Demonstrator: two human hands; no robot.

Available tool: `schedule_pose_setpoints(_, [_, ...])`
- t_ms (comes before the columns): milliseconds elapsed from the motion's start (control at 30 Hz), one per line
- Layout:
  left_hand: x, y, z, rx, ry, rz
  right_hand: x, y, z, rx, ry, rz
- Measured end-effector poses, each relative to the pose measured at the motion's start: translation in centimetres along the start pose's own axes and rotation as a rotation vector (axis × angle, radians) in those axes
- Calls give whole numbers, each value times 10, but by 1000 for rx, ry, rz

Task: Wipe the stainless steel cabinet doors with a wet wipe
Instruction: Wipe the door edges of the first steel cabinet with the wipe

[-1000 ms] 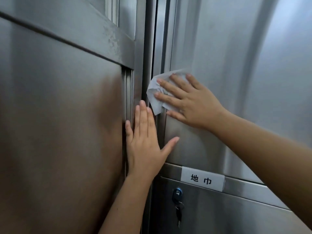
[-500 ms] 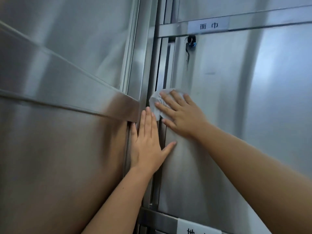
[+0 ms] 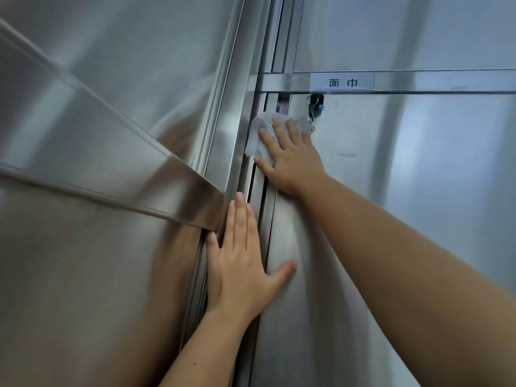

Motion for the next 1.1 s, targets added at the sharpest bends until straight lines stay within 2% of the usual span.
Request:
schedule_pose_setpoints(367, [0,0,1,28,-20,8,12,14,-39,25,-137,-82])
schedule_pose_setpoints(533, [1,1,4,62,-21,23,5,8,-21,60,-91,30])
schedule_pose_setpoints(733, [2,-2,6,70,-38,42,14,17,-50,-47,-147,-133])
schedule_pose_setpoints(1100, [3,-2,9,76,-30,85,11,12,-29,54,-107,-20])
Point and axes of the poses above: each hand's wrist, its own z-axis away from the middle knuckle, its own y-axis out of the back of the hand, x = y × z, the point moved 8 cm from there along -z, towards the middle knuckle, and after that the axes turned 7 degrees about z, right-handed, at the moved point
